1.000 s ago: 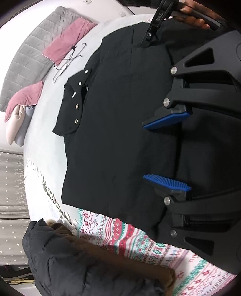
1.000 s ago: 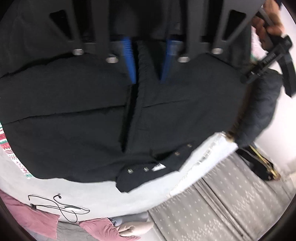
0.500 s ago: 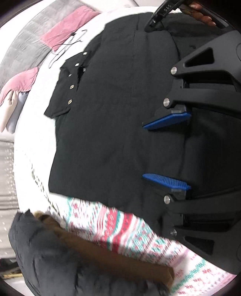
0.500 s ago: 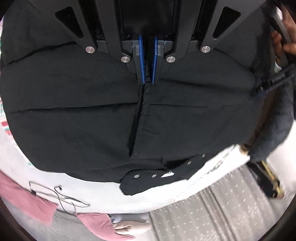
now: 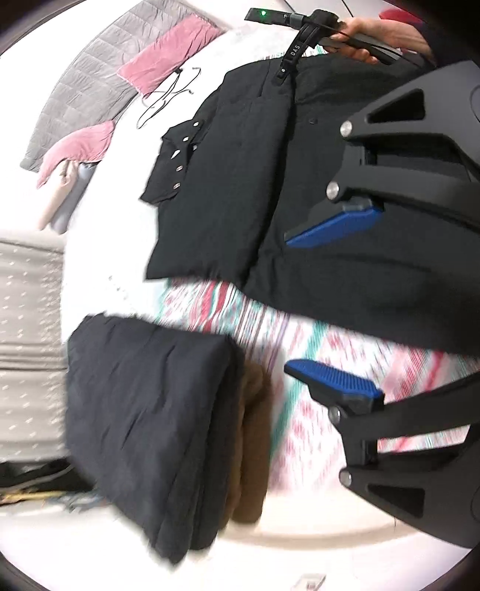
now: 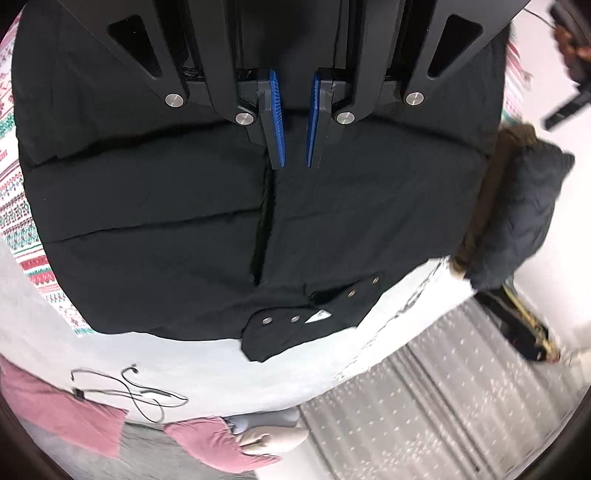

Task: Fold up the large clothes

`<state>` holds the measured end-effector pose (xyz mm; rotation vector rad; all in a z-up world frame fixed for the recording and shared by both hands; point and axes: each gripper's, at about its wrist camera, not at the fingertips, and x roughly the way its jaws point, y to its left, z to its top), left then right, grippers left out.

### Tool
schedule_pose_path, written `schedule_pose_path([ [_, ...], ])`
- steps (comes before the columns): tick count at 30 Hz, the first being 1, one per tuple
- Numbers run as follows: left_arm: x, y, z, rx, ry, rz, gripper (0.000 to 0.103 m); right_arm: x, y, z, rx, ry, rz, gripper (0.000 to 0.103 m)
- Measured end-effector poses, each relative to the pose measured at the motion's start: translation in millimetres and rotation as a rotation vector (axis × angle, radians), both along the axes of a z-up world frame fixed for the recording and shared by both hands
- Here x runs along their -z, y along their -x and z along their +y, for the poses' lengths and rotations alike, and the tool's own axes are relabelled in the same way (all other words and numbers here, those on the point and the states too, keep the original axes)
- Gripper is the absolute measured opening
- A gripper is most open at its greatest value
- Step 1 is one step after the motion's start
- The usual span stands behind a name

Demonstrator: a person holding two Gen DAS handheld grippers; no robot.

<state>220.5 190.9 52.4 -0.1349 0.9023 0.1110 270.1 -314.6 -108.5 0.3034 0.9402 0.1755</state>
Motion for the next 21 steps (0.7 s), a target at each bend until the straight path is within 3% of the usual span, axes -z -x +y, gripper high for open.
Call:
schedule_pose_path([
  [3,-21.4,35.8,9.7,-0.011,-0.013,-0.064,0.079,-5.4,16.7,15.6,-0.052,0.030,-0.008,0.013],
  [5,-16.5,50.8,10.2,-0.006,-0.009,-0.070,0.081,-5.0,27.5,29.3,-0.118,0.047,0.009,0.013],
  [10,57.2,64.9,-6.1,0.056,0.045,0.037,0.081,4.8,69.6,63.5,-0.295,0.109,0.059,0.014],
  [13,109.2,64.1,-5.8,0.047,0.161,0.121,0.081,17.9,92.8,64.8,-0.338,0.125,0.098,0.014],
  [15,130.4,67.0,-4.6,0.034,0.184,0.155,0.081,31.3,107.4,55.4,-0.345,0.168,0.135,0.014],
  [18,147.1,72.8,-4.5,0.024,0.155,0.186,0.081,53.7,128.0,22.3,-0.307,0.235,0.197,0.015],
  [21,146.0,78.7,-6.2,0.045,0.129,0.173,0.081,62.3,150.7,-34.7,-0.263,0.177,0.210,0.015],
])
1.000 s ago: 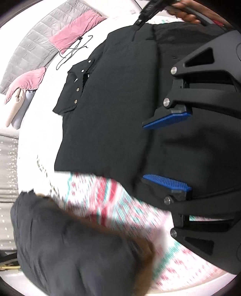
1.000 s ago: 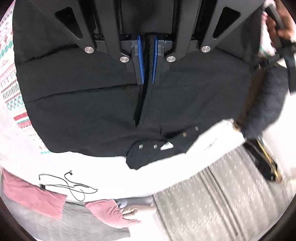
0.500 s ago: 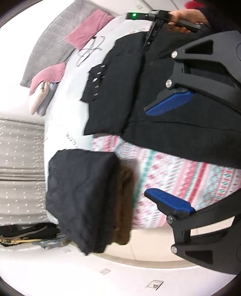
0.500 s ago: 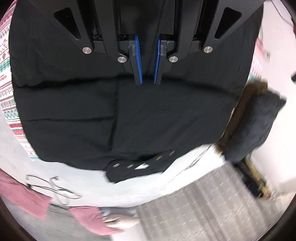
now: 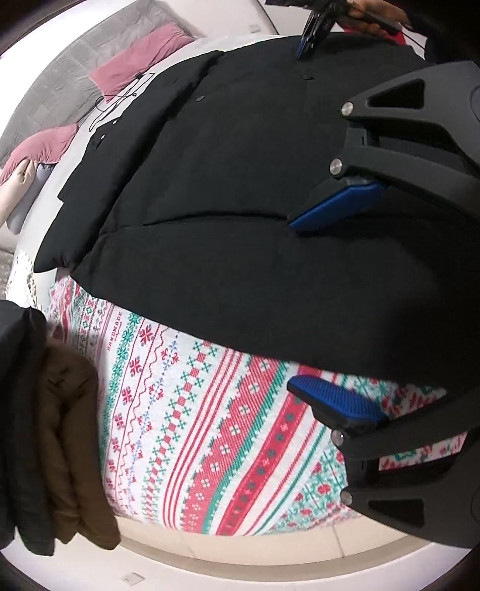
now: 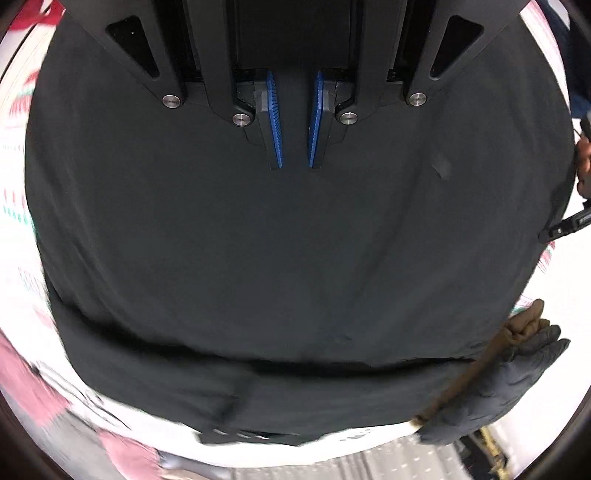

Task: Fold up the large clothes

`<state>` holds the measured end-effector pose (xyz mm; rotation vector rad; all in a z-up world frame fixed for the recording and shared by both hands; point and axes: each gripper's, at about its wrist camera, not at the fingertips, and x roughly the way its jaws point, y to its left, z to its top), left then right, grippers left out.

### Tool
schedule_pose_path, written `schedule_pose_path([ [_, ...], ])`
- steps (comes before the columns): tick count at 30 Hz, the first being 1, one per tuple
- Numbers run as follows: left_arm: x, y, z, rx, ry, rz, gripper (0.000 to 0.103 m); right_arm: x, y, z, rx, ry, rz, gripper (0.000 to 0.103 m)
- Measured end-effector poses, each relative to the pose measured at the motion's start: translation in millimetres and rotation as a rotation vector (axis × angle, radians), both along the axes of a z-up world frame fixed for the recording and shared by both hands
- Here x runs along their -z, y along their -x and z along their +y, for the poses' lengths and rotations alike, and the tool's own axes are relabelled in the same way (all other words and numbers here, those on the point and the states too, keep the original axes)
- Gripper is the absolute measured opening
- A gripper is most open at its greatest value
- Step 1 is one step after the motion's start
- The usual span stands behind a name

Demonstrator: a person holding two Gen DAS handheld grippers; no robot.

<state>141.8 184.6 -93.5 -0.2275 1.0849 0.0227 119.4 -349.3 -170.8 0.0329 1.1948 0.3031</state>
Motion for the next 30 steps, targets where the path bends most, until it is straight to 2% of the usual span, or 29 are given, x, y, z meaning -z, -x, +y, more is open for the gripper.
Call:
schedule_pose_path([
  [3,2.2,3.9,3.1,0.005,-0.004,-0.007,0.081,0.3,24.0,-60.1,0.107,0.016,-0.001,0.015],
  [6,2.4,9.4,5.0,0.001,-0.001,-0.014,0.081,1.6,43.3,-112.2,0.186,-0.107,0.008,0.011],
  [7,1.3,13.2,6.0,-0.009,0.007,-0.013,0.081,0.1,51.3,-127.4,0.231,-0.089,0.006,0.012],
  [9,-2.6,20.3,9.5,-0.019,0.027,-0.004,0.081,-2.7,63.8,-140.8,0.294,0.050,-0.015,0.015],
  [10,-6.2,23.4,10.7,-0.019,0.036,-0.008,0.081,-3.2,71.0,-148.6,0.314,0.070,-0.017,0.015],
  [12,-14.4,33.0,14.4,-0.020,0.046,-0.033,0.081,-4.9,86.9,-164.7,0.356,-0.014,-0.017,0.018],
  [14,-21.3,41.7,16.1,-0.019,0.042,-0.053,0.081,-4.7,96.9,-173.8,0.376,-0.071,-0.026,0.035],
  [16,-23.9,49.9,17.5,-0.021,0.044,-0.062,0.081,-0.8,102.5,-171.4,0.356,-0.117,-0.016,0.046],
  [21,-14.9,59.2,18.0,-0.018,0.045,-0.044,0.081,11.9,120.0,-163.4,0.359,-0.151,0.019,0.053],
  [24,-5.5,66.3,22.8,-0.020,0.130,-0.027,0.081,15.6,126.4,-159.7,0.385,-0.220,0.045,0.056],
  [30,-6.7,79.7,30.2,-0.038,0.233,-0.058,0.077,36.3,138.3,-173.8,0.472,-0.378,0.138,0.062],
])
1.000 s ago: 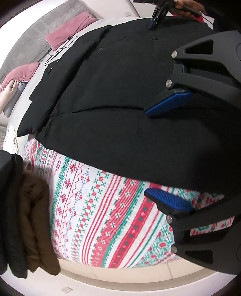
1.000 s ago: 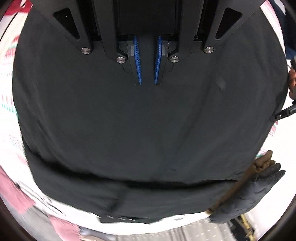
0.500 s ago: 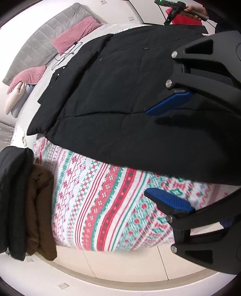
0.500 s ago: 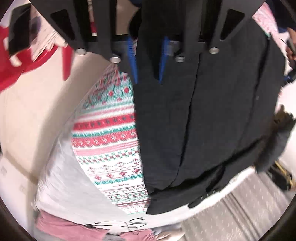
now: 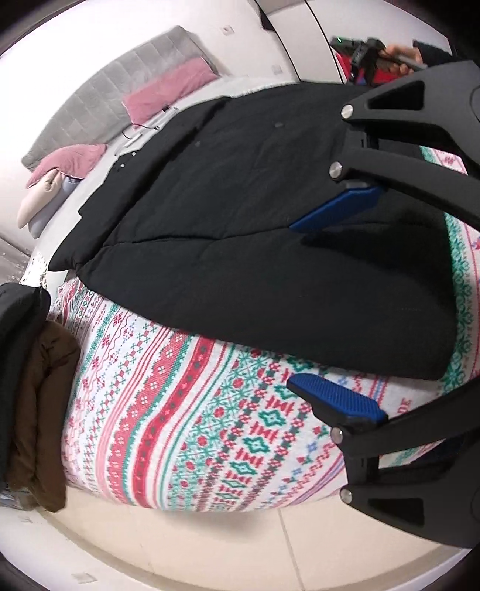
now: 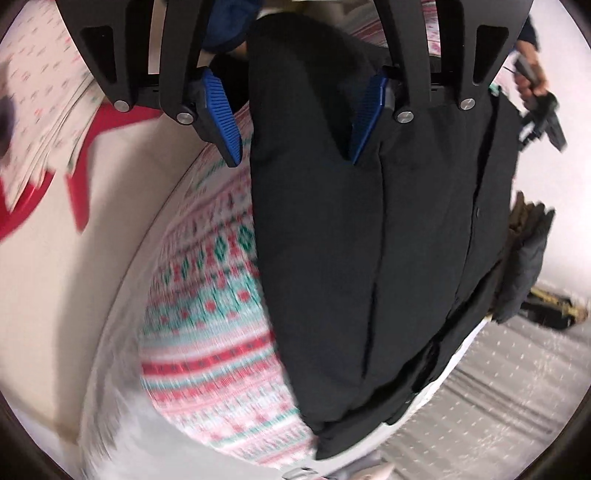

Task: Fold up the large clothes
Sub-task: 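Grasp the coat hem with the left tool while the right tool grasps it too, then lift the hem with both tools and carry it toward the collar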

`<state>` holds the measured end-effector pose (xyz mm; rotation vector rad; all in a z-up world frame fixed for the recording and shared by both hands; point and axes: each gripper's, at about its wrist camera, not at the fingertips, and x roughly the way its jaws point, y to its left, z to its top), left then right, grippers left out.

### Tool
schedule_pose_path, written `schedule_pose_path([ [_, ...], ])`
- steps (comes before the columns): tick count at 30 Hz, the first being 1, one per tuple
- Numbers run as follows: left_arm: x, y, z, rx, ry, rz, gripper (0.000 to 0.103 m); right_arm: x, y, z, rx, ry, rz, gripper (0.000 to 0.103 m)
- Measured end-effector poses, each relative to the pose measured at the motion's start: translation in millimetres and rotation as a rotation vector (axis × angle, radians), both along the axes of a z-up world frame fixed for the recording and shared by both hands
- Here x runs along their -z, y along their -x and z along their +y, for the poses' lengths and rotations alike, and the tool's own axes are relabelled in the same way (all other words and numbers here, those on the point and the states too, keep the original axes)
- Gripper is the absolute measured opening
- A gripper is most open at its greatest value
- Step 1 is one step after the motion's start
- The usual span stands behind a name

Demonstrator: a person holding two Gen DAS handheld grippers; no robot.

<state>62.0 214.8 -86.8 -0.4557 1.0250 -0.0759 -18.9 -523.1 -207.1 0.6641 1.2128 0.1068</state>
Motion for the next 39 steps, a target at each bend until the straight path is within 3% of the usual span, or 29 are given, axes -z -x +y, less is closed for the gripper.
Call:
schedule_pose_path([
  [6,2.3,5.4,-0.2,-0.003,0.046,0.000,0.060,10.5,21.2,-8.2,0.071,-0.123,0.016,0.062],
  [8,2.7,6.4,-4.3,0.008,0.032,0.000,0.050,8.0,26.3,-6.5,0.074,-0.126,0.004,0.062],
  [9,2.8,6.3,-5.5,0.013,0.032,0.001,0.037,5.7,28.1,-4.5,0.071,-0.122,-0.011,0.061],
  [10,2.7,6.5,-6.9,0.020,0.038,0.000,0.025,3.4,29.3,-1.5,0.064,-0.122,-0.026,0.052],
  [11,2.6,7.6,-7.2,0.020,0.038,-0.003,0.019,2.6,30.5,-0.6,0.059,-0.122,-0.032,0.039],
  [12,1.1,8.7,-8.1,0.019,0.031,-0.011,0.012,0.7,31.9,1.3,0.058,-0.108,-0.040,0.033],
  [13,0.1,9.8,-8.0,0.015,0.027,-0.015,0.010,-0.5,33.3,2.5,0.058,-0.090,-0.048,0.013],
  [14,-1.5,10.4,-7.7,0.012,0.025,-0.020,0.009,-4.7,34.0,3.5,0.058,-0.072,-0.067,0.008],
  [17,-8.2,13.1,-6.0,0.006,0.014,-0.037,0.009,-20.6,41.9,-5.1,0.100,-0.052,-0.133,0.006],
  [20,-7.3,12.6,-6.5,0.008,0.013,-0.032,0.009,-29.9,50.2,-18.2,0.150,-0.090,-0.185,0.006],
  [25,-6.4,9.9,-8.5,0.033,0.027,-0.021,0.010,-20.5,45.1,-7.3,0.112,-0.072,-0.136,0.008],
  [27,-5.7,10.6,-5.5,0.024,0.047,-0.012,0.016,-15.5,43.5,-5.8,0.114,-0.112,-0.128,0.012],
  [28,-2.7,11.9,-2.6,0.017,0.076,-0.001,0.022,-12.5,44.0,-7.6,0.124,-0.138,-0.119,0.018],
  [31,4.6,16.5,7.1,-0.001,0.130,0.024,0.022,-1.4,45.5,-8.8,0.135,-0.189,-0.073,0.043],
  [38,-3.4,27.3,6.8,0.012,0.135,-0.017,0.022,9.1,47.7,-0.6,0.118,-0.165,-0.019,0.045],
  [39,-4.3,27.5,4.4,0.017,0.116,-0.023,0.016,8.3,47.2,1.6,0.111,-0.153,-0.014,0.045],
])
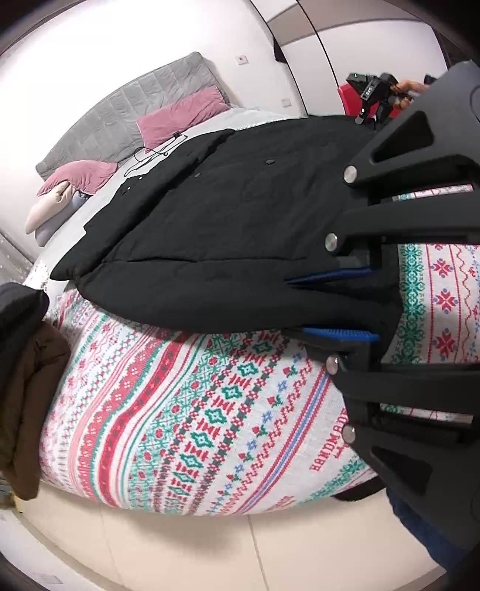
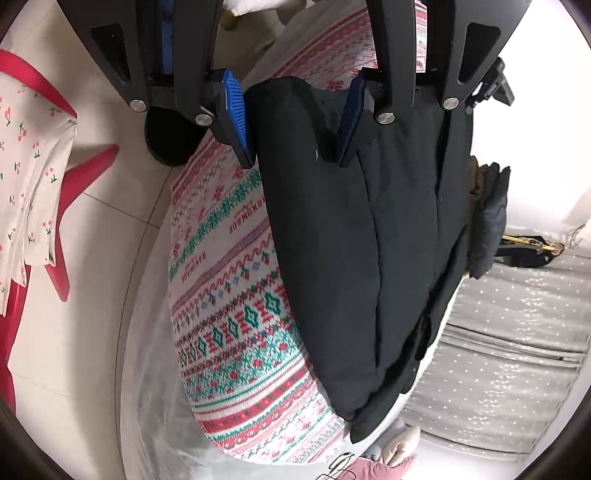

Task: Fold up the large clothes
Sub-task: 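Lift the hem with both tools and carry it toward the collar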

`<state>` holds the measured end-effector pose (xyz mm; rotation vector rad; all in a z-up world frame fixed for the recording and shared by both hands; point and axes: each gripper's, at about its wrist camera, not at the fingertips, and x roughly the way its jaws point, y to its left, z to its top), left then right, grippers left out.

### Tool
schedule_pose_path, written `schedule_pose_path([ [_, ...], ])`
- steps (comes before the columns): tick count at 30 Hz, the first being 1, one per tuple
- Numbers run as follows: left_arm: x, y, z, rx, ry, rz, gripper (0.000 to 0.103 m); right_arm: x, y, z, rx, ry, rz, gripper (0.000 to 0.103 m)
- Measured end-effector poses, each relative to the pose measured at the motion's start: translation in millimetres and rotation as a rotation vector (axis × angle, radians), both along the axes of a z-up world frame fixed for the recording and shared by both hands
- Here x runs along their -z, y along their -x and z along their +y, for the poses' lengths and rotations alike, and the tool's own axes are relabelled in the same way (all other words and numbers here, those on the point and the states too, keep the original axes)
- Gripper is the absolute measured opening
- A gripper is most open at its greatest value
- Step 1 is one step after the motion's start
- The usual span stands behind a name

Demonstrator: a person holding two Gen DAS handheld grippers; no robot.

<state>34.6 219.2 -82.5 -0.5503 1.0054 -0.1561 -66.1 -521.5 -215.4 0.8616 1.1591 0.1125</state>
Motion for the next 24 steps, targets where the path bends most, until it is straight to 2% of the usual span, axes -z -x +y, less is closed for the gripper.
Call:
schedule_pose_path([
  [2,-0.3,0.3,-4.1,0.005,-0.021,-0.007,0.010,-3.7,-1.9,4.9,-0.022,0.033,-0.005,0.043],
  [3,-0.7,0.3,-4.9,0.001,-0.031,-0.011,0.009,-6.5,-1.5,5.6,-0.023,0.046,-0.018,0.037],
  [4,-1.6,0.5,-4.5,-0.001,-0.033,-0.016,0.008,-8.7,-1.2,4.2,-0.017,0.046,-0.031,0.015],
  [5,-2.6,0.8,-3.1,-0.004,-0.030,-0.021,0.008,-11.4,-0.1,2.0,-0.005,0.033,-0.048,0.014],
  [9,-1.2,-0.3,-2.4,-0.005,0.000,-0.016,0.010,-23.6,3.3,-2.0,0.012,0.044,-0.107,0.012],
  [13,-1.8,-0.8,-4.0,0.011,0.012,-0.018,0.013,-13.2,1.5,-3.7,0.010,-0.001,-0.065,0.019],
  [17,-2.6,-0.7,-5.5,0.019,0.035,-0.024,0.016,-9.4,-1.2,1.5,-0.015,0.008,-0.044,0.024],
  [18,-4.1,-1.3,-7.0,0.028,0.011,-0.022,0.016,-7.6,-2.0,2.4,-0.019,0.010,-0.034,0.024],
  [19,-6.4,-1.3,-8.2,0.028,-0.015,-0.025,0.008,-6.6,-2.3,3.3,-0.019,0.015,-0.030,0.024],
  [21,-14.8,-0.6,-7.9,0.032,-0.041,-0.052,0.007,-10.7,-1.5,3.7,-0.010,0.027,-0.054,0.013],
  [24,-24.2,-0.5,-7.6,0.025,-0.036,-0.078,0.007,-35.6,2.2,-1.6,0.029,0.027,-0.175,0.010],
])
